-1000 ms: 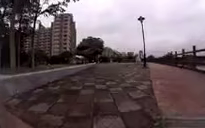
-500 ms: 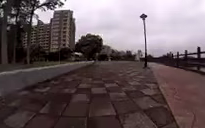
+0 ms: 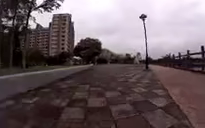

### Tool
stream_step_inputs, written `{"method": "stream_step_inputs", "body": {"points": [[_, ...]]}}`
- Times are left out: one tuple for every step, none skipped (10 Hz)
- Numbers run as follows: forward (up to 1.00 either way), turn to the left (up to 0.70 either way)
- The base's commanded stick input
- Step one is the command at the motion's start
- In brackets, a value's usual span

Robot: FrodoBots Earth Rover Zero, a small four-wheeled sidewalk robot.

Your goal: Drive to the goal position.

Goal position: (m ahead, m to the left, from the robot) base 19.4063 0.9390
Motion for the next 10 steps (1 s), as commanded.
{"method": "stream_step_inputs", "body": {"points": [[1.00, 0.00], [1.00, 0.00], [1.00, 0.00], [1.00, 0.00], [1.00, 0.00], [1.00, 0.00], [1.00, 0.00], [1.00, 0.00], [1.00, 0.00], [1.00, 0.00]]}}
